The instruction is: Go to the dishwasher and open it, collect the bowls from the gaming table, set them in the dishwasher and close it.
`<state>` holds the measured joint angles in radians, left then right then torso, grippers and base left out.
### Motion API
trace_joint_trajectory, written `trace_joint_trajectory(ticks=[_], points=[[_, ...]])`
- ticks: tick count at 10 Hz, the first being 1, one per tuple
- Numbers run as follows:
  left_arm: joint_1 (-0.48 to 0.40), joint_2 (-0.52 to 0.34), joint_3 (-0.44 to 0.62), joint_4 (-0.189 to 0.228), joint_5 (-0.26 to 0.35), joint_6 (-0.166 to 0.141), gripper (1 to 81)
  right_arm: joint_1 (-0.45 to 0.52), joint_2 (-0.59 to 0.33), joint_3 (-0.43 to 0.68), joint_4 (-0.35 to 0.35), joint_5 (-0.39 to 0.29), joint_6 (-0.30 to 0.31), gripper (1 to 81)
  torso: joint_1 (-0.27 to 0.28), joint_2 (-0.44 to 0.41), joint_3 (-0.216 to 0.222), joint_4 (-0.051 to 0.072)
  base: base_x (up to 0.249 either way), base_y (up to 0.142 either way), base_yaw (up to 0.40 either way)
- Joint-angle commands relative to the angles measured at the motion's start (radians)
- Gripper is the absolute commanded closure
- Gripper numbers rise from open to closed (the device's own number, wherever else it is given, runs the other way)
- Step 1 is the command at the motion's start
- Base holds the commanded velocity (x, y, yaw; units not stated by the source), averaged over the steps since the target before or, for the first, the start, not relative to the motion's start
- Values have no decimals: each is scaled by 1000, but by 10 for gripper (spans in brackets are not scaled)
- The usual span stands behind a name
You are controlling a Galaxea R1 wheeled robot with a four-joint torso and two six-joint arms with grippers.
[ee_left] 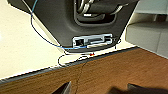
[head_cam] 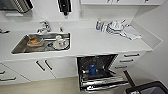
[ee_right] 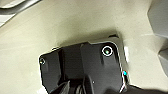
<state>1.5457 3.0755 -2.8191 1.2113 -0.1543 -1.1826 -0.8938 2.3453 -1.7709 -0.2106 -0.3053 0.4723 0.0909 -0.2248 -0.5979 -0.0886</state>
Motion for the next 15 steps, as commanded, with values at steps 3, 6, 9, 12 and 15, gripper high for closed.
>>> trace_joint_trajectory(ticks=[3, 6, 9, 12, 15], points=[[30, 8, 1, 8, 48, 0, 10, -165, -45, 53, -99, -54, -6, 10, 94, -148, 0, 0, 0, 0, 0], [29, 10, 1, 14, 47, 3, 10, -267, -10, 16, -157, 12, -4, 10, 160, -256, 1, 0, 0, 0, 0], [28, 10, 1, 14, 47, 3, 10, -356, 19, -82, -158, 132, -3, 10, 231, -369, 1, 0, 0, 0, 0], [27, 10, 1, 16, 47, 6, 10, -368, 85, -196, -153, 189, 6, 10, 301, -482, 1, 0, 0, 0, 0], [27, 3, 1, 17, 47, 6, 10, -284, 113, -238, -87, 261, 130, 10, 369, -591, 2, 0, 0, 0, 0]])
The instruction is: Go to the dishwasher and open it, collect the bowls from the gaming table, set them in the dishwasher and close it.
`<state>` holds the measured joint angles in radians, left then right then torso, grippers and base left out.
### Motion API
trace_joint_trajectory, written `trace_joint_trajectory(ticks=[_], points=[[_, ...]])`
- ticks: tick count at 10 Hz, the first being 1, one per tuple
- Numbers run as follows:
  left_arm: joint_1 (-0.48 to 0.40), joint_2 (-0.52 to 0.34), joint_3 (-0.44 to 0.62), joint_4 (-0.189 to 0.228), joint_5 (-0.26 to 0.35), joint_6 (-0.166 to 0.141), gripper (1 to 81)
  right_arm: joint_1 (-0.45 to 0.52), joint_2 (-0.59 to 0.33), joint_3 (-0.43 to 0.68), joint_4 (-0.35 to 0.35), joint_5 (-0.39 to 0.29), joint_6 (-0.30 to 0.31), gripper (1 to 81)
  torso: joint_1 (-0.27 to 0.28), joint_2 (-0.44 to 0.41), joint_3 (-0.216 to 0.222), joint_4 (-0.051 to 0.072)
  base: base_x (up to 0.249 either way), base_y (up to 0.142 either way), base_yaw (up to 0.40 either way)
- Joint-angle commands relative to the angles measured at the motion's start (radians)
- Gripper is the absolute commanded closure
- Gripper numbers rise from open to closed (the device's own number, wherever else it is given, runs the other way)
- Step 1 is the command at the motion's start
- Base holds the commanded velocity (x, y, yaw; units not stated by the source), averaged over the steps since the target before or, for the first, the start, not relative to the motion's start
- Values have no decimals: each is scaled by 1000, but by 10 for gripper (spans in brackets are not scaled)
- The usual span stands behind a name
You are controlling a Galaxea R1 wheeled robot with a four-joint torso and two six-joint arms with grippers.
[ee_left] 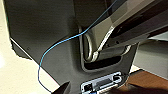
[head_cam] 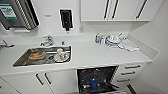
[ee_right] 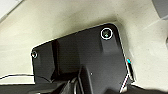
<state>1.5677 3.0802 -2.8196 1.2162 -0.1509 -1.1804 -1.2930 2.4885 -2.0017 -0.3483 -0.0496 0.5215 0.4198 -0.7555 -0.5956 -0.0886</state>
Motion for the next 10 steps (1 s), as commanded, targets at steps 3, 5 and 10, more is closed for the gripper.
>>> trace_joint_trajectory(ticks=[3, 5, 10], points=[[9, -4, 2, 13, 43, 4, 10, 213, -11, -12, 55, -3, 213, 10, 107, -169, 0, 0, 0, 0, 0], [13, -6, 2, 13, 45, 4, 10, 273, 0, -14, 55, -4, 277, 10, 154, -244, 1, 0, 0, 0, 0], [15, -10, 2, 14, 45, 2, 10, 349, 52, -69, 58, 5, 385, 10, 191, -305, 2, 0, 0, 0, 0]])
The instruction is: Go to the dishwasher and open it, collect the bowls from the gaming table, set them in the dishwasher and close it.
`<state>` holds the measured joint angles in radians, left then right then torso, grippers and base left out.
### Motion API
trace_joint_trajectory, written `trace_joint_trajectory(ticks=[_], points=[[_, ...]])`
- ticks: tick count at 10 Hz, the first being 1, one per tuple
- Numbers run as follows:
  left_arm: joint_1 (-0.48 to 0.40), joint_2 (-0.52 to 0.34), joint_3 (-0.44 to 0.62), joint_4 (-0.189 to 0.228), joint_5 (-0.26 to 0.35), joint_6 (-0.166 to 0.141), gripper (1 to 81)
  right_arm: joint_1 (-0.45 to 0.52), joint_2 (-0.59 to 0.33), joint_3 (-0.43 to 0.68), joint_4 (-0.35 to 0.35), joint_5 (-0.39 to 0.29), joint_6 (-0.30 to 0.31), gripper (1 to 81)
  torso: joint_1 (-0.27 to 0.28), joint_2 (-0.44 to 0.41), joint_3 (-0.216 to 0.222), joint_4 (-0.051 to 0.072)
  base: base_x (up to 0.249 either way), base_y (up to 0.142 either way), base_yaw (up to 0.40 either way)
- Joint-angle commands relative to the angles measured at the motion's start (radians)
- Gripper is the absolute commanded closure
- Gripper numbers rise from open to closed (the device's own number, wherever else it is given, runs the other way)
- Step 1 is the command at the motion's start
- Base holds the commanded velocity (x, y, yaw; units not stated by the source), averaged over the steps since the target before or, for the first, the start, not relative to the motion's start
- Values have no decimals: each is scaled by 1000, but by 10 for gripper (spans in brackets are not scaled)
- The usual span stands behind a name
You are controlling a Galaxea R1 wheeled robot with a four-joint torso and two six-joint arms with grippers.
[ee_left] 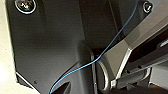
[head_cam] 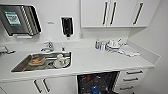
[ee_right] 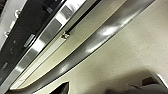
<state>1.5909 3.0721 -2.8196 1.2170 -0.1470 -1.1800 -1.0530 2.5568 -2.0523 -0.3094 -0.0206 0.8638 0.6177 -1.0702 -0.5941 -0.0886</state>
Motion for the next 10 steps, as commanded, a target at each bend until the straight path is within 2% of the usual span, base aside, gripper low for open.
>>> trace_joint_trajectory(ticks=[1, 3, 5, 6, 10], points=[[-8, -7, 2, 13, 41, 2, 10, 122, 2, -32, 16, -15, 87, 10, 0, 0, 0, 0, 0, 0, 0], [-7, -16, 2, 12, 41, 2, 10, 158, 33, -63, 19, 18, 139, 10, 1, 0, 0, 0, 0, 0, 0], [-4, -18, 2, 12, 41, 2, 10, 190, 32, -61, 21, 108, 250, 10, 1, 0, 0, 0, 0, 0, 0], [-4, -18, 2, 10, 41, 2, 10, 219, 10, -23, 19, 125, 294, 10, 1, -1, 0, 0, 0, 0, 0], [-4, -18, 2, 10, 41, 2, 10, 326, -25, 54, 19, 128, 334, 10, 2, -1, 0, 0, 0, 0, 0]])
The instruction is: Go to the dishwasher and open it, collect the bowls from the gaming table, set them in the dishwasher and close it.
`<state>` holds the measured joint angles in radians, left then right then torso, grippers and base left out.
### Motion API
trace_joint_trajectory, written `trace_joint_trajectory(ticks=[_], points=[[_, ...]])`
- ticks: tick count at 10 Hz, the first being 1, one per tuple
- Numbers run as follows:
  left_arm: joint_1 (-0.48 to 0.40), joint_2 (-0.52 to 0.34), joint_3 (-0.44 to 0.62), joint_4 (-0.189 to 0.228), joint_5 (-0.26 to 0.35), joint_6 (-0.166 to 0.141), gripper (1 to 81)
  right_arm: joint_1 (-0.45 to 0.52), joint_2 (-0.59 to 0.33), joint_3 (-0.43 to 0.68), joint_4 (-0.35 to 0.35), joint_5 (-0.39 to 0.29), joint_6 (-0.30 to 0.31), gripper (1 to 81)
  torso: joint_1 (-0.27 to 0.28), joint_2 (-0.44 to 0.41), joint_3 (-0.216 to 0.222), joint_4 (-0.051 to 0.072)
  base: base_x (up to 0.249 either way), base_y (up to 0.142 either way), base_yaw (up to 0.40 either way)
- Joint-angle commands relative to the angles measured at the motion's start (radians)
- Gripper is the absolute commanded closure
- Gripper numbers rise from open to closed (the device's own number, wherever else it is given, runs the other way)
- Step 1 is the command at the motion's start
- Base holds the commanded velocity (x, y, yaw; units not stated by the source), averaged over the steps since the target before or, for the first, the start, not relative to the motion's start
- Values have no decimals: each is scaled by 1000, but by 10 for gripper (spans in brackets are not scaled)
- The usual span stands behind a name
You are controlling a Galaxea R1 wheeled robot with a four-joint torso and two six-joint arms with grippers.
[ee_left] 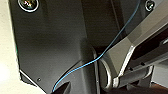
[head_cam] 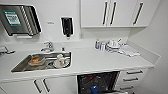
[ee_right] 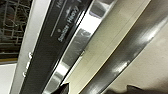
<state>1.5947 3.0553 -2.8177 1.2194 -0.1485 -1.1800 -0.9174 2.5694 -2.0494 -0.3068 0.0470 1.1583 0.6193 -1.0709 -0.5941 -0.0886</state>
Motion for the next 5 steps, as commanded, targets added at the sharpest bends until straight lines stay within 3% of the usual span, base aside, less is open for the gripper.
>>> trace_joint_trajectory(ticks=[1, 3, 5], points=[[-8, -1, 0, 8, 43, 2, 10, 215, -64, 104, 17, 63, 46, 10, 0, 0, 0, 0, 0, 0, 0], [-8, 1, 0, 3, 43, 2, 10, 193, -94, 150, 6, 62, 41, 10, 0, 0, 0, 0, 0, 0, 0], [-12, 4, 0, 3, 44, 2, 10, 35, -84, 117, -40, 62, 27, 10, 0, 0, 0, 0, 0, 0, 0]])
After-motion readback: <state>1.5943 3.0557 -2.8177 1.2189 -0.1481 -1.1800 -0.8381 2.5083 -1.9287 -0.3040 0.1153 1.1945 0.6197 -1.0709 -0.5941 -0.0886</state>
